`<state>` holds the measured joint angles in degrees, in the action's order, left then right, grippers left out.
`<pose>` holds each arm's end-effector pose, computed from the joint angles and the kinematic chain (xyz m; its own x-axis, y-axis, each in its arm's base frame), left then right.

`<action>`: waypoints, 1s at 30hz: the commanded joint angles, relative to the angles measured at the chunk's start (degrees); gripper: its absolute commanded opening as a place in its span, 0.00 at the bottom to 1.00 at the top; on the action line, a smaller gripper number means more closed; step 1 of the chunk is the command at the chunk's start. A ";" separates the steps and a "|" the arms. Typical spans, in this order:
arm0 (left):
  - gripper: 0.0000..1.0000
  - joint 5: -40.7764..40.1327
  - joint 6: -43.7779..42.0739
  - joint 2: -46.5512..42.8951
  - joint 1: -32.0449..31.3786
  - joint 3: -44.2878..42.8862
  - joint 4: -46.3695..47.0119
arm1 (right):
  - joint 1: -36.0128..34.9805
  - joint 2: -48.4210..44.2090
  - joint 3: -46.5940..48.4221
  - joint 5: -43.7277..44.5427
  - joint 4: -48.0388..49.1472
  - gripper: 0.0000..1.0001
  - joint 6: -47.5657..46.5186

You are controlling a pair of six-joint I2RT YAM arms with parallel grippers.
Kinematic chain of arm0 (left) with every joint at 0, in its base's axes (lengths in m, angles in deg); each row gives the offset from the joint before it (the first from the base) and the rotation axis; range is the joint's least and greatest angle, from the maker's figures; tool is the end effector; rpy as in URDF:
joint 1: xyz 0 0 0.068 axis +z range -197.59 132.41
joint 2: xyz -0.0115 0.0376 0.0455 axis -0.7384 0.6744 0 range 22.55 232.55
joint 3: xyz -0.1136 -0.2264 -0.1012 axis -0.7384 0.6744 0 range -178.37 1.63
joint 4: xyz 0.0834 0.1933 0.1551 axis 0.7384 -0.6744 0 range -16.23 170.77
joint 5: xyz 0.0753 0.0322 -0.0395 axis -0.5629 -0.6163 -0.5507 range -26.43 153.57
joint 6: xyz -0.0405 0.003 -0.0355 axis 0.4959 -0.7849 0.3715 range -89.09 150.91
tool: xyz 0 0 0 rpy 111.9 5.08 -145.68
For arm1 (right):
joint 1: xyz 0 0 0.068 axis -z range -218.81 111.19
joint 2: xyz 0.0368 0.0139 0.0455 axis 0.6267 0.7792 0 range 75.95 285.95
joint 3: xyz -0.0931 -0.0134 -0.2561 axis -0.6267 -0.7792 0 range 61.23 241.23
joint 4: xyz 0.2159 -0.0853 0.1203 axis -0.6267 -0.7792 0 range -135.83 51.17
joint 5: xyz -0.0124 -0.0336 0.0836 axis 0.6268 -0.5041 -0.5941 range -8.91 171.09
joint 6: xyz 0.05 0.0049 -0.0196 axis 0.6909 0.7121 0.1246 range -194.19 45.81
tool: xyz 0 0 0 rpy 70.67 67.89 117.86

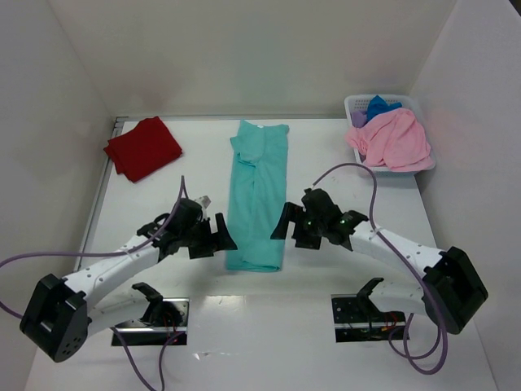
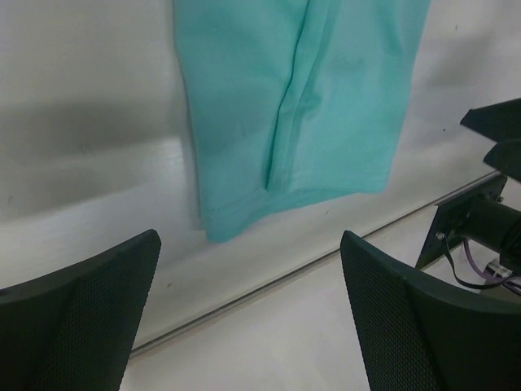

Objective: Fold and stack the t-shirts
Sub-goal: Rotate the tshirt 90 degrees, then grab the bottom of the folded rectangular tshirt with both arms

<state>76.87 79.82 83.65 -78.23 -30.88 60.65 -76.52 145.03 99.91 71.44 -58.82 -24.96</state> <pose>0.1748 -0.1131 0.1983 -0.8971 -0.3212 -0.3035 -0.0754 0.7880 -0.6110 0.1839 0.1496 0.2039 -0.9187 0.2335 -0.3185 0.0127 0.8235 0.5671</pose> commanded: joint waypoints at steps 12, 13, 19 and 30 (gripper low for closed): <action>0.92 2.52 9.29 -18.83 0.05 11.68 0.87 | -5.70 -10.02 -11.25 -1.78 1.79 0.91 11.32; 0.92 1.82 8.32 -18.13 0.05 10.99 0.26 | -5.70 -10.02 -11.25 -1.25 1.79 0.90 11.32; 0.92 -0.20 3.84 -7.42 0.05 7.38 1.04 | -5.70 -5.18 -10.55 -0.73 4.43 0.89 11.32; 0.92 -0.20 -0.04 0.95 0.05 4.12 3.77 | -6.93 -0.01 -10.02 -0.19 7.07 0.80 12.90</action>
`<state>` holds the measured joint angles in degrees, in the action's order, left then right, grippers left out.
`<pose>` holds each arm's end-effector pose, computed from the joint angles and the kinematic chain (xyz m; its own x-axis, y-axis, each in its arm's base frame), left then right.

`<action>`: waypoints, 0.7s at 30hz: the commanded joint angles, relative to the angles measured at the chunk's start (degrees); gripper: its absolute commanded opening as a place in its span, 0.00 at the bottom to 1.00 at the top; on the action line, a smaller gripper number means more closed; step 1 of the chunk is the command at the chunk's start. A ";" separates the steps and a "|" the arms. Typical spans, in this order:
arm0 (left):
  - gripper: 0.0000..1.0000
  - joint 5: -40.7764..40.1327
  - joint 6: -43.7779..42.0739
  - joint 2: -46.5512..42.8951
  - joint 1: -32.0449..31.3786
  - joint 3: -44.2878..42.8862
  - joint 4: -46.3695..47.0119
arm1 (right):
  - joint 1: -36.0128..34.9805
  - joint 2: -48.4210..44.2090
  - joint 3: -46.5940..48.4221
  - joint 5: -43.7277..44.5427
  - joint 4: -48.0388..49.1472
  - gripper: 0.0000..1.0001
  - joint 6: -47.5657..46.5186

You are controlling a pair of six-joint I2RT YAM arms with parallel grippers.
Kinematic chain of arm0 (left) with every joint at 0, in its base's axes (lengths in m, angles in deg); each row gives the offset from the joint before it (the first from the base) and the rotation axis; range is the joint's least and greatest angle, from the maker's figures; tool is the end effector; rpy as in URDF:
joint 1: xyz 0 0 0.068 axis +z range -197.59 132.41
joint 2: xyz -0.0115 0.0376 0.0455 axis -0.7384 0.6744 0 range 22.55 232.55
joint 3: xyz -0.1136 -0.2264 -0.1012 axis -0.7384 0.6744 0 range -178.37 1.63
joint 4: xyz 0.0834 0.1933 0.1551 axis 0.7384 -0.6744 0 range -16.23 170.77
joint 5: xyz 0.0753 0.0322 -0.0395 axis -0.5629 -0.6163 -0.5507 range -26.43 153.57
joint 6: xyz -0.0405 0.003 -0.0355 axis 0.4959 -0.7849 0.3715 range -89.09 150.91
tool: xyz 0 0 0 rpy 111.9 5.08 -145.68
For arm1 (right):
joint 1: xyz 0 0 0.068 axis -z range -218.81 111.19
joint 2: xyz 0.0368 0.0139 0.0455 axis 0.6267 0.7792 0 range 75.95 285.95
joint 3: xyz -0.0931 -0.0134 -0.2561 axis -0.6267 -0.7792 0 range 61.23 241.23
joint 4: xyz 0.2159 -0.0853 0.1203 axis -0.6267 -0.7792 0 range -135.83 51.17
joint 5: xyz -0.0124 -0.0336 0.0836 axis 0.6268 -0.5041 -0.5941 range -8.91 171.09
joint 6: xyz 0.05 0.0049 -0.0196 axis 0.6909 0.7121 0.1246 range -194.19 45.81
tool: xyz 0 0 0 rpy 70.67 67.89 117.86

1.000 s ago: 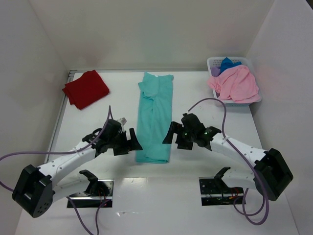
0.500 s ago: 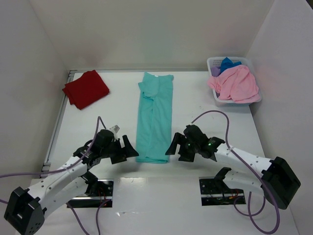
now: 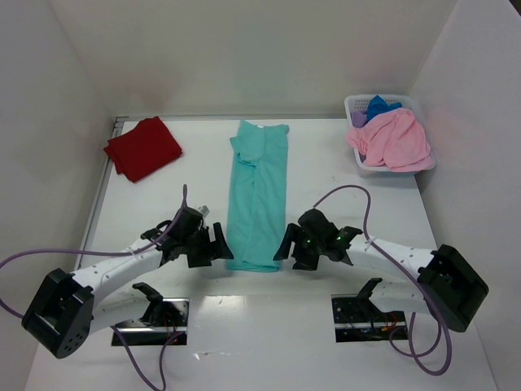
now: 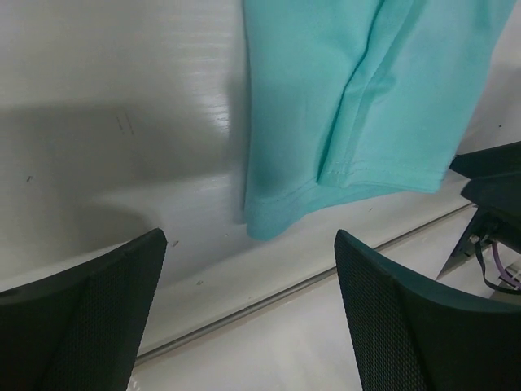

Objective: Fold and stack the t-shirts
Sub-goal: Grab the bottom of the folded rectangular tshirt with both arms

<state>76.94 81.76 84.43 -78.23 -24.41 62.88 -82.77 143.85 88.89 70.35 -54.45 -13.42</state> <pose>0.1625 -0.1058 0.1638 -0.9137 -0.3357 -0.2291 -0.1506 0.8031 -0.5765 0.1449 0.1489 0.1555 -0.9518 0.2733 -0.1394 0.1502 0.8113 0.5650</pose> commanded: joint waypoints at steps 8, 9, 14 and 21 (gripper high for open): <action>0.89 0.78 -1.98 1.83 0.05 -1.82 4.35 | -3.41 6.11 5.12 2.13 1.73 0.74 1.37; 0.89 1.31 -1.98 2.44 0.05 -1.82 4.88 | -3.41 6.11 5.12 2.13 1.73 0.73 1.89; 0.89 2.45 -2.51 4.38 0.05 -1.30 7.43 | -3.41 5.58 5.65 4.23 0.68 0.67 3.20; 0.86 3.86 -4.26 6.75 0.05 -1.29 8.75 | -3.41 7.94 6.18 4.24 1.29 0.62 3.83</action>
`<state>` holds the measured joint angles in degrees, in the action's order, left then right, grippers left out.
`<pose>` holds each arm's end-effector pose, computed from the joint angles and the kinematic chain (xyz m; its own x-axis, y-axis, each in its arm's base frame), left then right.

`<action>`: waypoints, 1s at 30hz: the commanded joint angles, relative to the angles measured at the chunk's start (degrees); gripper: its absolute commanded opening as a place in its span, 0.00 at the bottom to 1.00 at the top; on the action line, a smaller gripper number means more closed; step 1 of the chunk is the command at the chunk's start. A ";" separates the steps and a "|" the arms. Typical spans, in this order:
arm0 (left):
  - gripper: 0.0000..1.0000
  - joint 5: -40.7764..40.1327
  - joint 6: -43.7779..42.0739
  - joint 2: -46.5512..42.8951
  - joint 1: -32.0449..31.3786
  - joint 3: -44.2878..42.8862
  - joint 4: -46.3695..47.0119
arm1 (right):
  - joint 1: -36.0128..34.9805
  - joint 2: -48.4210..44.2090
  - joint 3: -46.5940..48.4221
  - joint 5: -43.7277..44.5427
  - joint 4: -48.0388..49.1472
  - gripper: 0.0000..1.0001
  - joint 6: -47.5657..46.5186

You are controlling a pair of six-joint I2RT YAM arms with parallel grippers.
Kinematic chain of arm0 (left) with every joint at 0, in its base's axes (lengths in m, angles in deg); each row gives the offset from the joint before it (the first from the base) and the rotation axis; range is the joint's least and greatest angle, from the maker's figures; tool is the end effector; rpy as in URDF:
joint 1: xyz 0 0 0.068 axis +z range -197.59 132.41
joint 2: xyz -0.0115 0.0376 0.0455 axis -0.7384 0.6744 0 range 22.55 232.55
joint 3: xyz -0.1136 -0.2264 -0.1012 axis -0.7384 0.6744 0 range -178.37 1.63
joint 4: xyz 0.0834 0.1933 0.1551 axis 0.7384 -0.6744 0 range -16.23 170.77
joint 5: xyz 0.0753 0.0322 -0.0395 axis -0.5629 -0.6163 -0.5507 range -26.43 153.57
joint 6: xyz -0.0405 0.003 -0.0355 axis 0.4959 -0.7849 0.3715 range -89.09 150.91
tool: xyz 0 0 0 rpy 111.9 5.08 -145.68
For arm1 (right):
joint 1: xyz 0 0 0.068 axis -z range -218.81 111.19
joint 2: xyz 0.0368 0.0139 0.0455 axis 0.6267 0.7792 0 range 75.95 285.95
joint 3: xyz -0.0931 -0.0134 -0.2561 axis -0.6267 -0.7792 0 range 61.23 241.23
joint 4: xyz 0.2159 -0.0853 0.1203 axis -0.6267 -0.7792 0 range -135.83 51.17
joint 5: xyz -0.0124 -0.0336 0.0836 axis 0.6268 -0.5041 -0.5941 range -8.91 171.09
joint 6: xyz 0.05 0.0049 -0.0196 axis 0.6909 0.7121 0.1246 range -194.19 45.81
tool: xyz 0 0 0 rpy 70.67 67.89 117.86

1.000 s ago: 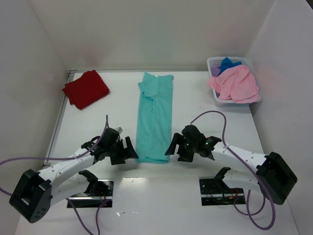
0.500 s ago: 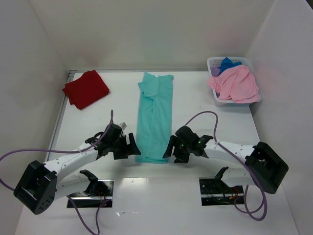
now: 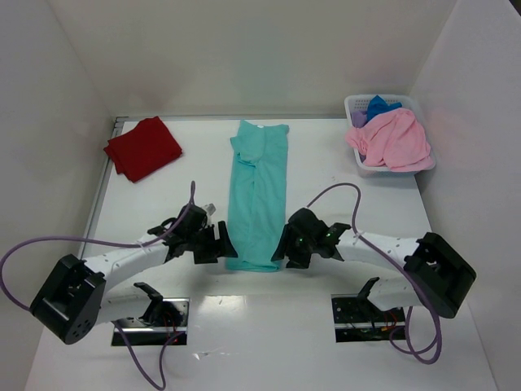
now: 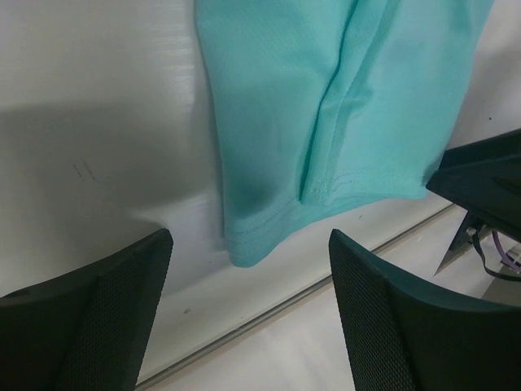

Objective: Fold and stack the t-shirts
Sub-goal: Grab the bottom of the folded rectangular tshirt with both arms

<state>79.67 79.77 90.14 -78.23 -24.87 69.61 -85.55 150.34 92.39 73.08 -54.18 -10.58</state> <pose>0.1755 -0.1154 0.1561 -0.9263 -0.2924 -0.2378 -0.0941 0.7904 -0.6054 0.1510 0.1676 0.1505 -0.9505 0.2843 -0.1252 0.1813 0.8349 0.5197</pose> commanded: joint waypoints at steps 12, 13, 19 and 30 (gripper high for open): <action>0.86 2.18 -3.94 3.34 0.05 -0.83 2.02 | -1.16 3.74 4.35 0.98 2.08 0.58 0.98; 0.84 2.79 -3.95 3.94 0.05 -0.83 2.02 | -1.16 4.27 4.35 0.98 2.08 0.57 0.98; 0.79 2.80 -4.48 3.95 0.05 -0.83 0.44 | -1.16 4.80 4.88 0.98 2.61 0.48 0.98; 0.60 3.33 -5.00 3.95 0.05 0.22 -0.62 | -1.16 5.85 4.88 0.98 3.14 0.35 0.98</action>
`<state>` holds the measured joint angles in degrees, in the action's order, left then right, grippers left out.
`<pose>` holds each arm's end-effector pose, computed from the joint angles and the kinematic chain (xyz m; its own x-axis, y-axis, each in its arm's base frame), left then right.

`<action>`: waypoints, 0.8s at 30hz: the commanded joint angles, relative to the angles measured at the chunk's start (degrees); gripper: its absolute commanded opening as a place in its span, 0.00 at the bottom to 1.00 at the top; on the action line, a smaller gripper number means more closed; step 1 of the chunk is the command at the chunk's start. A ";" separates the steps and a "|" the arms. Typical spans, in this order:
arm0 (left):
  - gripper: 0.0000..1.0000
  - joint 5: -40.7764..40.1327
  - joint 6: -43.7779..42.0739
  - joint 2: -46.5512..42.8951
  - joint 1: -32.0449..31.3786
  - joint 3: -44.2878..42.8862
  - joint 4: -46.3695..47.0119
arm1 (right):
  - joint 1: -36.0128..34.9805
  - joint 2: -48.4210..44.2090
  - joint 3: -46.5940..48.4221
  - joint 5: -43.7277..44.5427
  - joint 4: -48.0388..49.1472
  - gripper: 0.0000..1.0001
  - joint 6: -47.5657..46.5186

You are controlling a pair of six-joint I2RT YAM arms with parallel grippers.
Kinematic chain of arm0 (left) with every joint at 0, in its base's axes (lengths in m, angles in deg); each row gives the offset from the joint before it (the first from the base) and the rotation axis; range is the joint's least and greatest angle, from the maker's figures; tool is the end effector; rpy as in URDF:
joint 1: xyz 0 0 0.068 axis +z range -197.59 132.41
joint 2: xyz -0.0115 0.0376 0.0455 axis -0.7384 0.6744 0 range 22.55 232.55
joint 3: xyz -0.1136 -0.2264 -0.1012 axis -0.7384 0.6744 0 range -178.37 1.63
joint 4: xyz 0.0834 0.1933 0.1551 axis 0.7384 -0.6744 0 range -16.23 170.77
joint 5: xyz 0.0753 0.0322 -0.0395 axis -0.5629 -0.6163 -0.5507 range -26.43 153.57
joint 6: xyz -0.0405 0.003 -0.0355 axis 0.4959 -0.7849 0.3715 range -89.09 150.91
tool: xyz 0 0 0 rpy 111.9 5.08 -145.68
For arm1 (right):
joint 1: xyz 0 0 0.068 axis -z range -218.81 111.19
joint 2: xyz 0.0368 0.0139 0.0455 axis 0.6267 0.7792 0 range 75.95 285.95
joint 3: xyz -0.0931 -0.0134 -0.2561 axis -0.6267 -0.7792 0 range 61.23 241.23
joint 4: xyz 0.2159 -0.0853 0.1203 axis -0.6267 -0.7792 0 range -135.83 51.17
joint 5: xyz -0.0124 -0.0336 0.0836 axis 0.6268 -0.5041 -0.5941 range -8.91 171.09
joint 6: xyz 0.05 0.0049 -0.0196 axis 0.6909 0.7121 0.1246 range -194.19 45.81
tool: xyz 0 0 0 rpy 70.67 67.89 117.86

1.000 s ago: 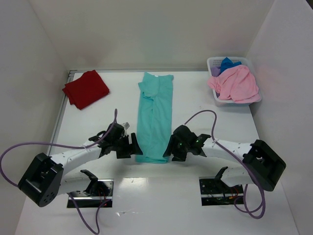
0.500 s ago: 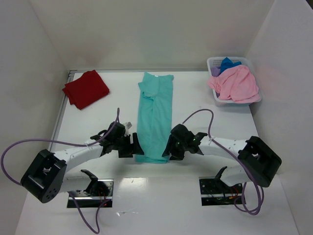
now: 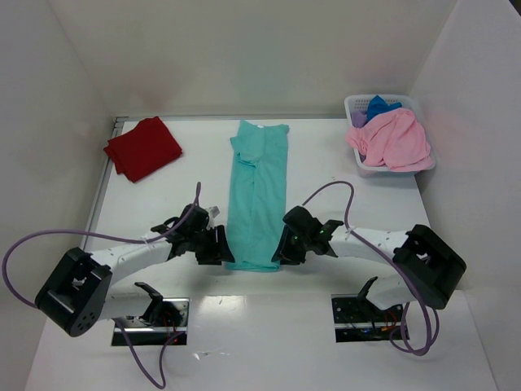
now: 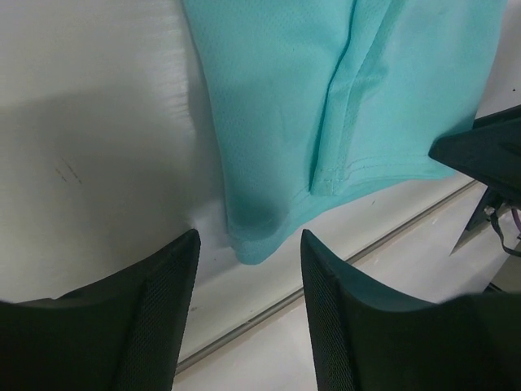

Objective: Fold and stack the t-shirts
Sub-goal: Grab the bottom of the folded rectangular tshirt with both arms

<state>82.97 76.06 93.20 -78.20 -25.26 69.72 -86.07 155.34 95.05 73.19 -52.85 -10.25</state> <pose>0.1774 -0.1187 0.1484 -0.9533 -0.2130 -0.2141 -0.0437 0.7988 -0.6001 0.1601 0.1803 0.1458 -0.9530 0.2798 -0.1159 0.1855 0.8419 0.5067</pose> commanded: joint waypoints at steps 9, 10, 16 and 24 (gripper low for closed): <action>0.59 0.55 -1.29 4.14 0.02 0.09 -0.20 | -0.63 1.38 2.21 0.34 2.86 0.28 0.66; 0.59 0.55 -1.29 4.14 0.02 0.09 -0.20 | -0.63 1.38 2.21 0.34 2.86 0.27 0.66; 0.41 0.55 -1.29 5.28 0.02 0.09 0.33 | -0.63 1.99 2.21 0.34 2.86 0.19 0.66; 0.13 0.55 -2.34 7.04 0.02 -1.05 0.33 | -0.63 0.85 2.21 0.87 2.86 0.12 0.66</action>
<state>85.68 75.77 99.06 -78.14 -25.65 71.71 -86.07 156.98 95.10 73.12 -51.65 -10.10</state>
